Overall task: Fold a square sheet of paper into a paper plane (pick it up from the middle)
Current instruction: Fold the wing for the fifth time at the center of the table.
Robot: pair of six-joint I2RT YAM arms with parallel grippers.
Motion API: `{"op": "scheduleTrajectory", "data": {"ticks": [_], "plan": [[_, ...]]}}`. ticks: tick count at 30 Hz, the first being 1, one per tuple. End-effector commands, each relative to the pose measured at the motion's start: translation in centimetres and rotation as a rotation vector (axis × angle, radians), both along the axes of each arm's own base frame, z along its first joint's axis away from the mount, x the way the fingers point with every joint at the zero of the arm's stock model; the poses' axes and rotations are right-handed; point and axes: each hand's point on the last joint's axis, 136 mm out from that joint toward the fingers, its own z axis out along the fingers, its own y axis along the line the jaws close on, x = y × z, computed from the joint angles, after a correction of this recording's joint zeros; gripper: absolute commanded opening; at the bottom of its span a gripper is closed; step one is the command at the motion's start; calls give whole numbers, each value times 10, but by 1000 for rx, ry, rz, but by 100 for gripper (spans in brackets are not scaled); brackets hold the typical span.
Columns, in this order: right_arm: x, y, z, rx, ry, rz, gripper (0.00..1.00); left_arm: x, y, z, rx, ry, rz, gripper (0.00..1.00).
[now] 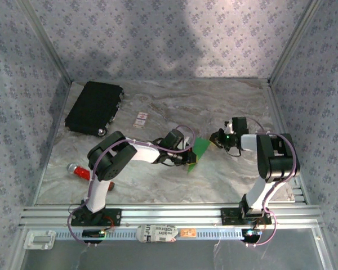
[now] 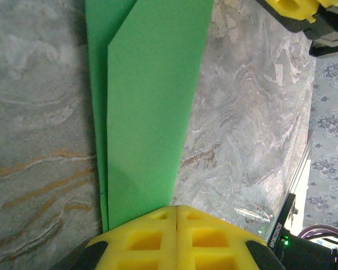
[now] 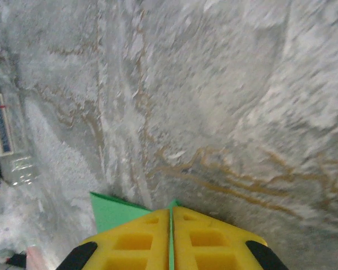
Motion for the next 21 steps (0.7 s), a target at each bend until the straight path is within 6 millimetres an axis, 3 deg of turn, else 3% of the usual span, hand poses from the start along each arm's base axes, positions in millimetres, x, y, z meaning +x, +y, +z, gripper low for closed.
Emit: {"op": "scheduleTrajectory", "data": {"ticks": [1,7,10,12,15,21], "plan": [[5,-18,-4,-74,17,-33,11,-38,36,-66,213,151,-9,0],[8,-10,41,-1,-61,2,12,-38,37,-65,212,152,-11,0],[0,-5,54,-3,-86,13,12,-38,36,-64,210,151,-10,0],[-7,0,57,2,-89,25,12,-37,36,-63,207,149,-10,0],[-22,24,57,62,-90,98,13,-37,35,-62,205,146,-9,0],[-44,64,39,118,-22,177,10,-36,34,-59,201,142,-11,0]]}}
